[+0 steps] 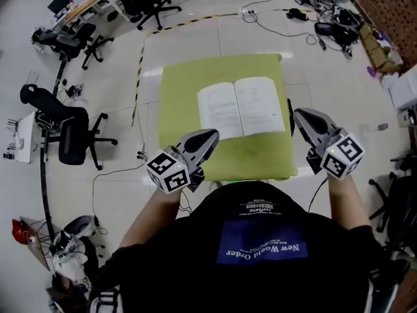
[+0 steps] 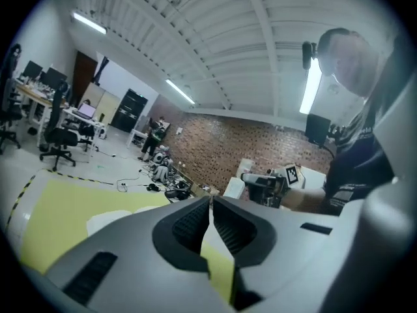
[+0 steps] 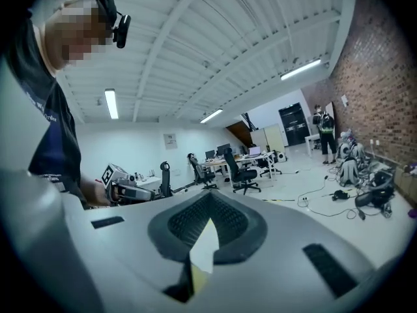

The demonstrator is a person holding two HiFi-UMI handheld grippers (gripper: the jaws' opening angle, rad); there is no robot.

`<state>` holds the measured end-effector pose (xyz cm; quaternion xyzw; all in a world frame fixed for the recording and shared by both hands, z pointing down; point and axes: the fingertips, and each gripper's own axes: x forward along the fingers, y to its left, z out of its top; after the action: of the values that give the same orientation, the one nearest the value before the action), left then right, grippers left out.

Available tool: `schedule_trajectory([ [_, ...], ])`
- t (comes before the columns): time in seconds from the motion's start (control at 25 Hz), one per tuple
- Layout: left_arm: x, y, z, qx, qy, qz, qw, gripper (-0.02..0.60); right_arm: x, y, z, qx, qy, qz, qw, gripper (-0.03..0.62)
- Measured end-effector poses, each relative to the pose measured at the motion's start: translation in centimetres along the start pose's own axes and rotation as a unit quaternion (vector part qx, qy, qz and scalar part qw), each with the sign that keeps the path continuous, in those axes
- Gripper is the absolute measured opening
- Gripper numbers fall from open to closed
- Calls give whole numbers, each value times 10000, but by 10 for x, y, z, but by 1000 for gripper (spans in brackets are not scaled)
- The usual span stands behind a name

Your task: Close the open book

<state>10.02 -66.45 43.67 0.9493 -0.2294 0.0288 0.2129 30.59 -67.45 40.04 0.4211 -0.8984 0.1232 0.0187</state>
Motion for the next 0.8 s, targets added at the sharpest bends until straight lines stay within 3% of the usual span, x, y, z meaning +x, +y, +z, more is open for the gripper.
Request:
schedule_trajectory([
  [0.2, 44, 21, -25, 898, 858, -350, 9916, 31, 3, -10, -24, 235, 29, -432, 9988, -15],
  [0.32, 78, 22, -52, 1368, 1475, -503, 9783, 100, 2, -21, -40, 338, 55, -579, 9977, -15],
  [0.4, 104, 21, -77, 1778, 1918, -465, 9641, 152, -1, -32, -48, 386, -3, -632, 9973, -15],
  [0.52, 140, 22, -120, 2423, 2611, -300, 9340, 246, -4, -47, -60, 451, -181, -638, 9968, -15],
  [0.64, 169, 32, -158, 3018, 3187, 45, 8985, 306, -7, -60, -72, 508, -341, -567, 9965, -15],
  [0.8, 196, 51, -197, 4074, 3663, 647, 8341, 314, -11, -74, -88, 628, -564, -512, 9951, -15],
])
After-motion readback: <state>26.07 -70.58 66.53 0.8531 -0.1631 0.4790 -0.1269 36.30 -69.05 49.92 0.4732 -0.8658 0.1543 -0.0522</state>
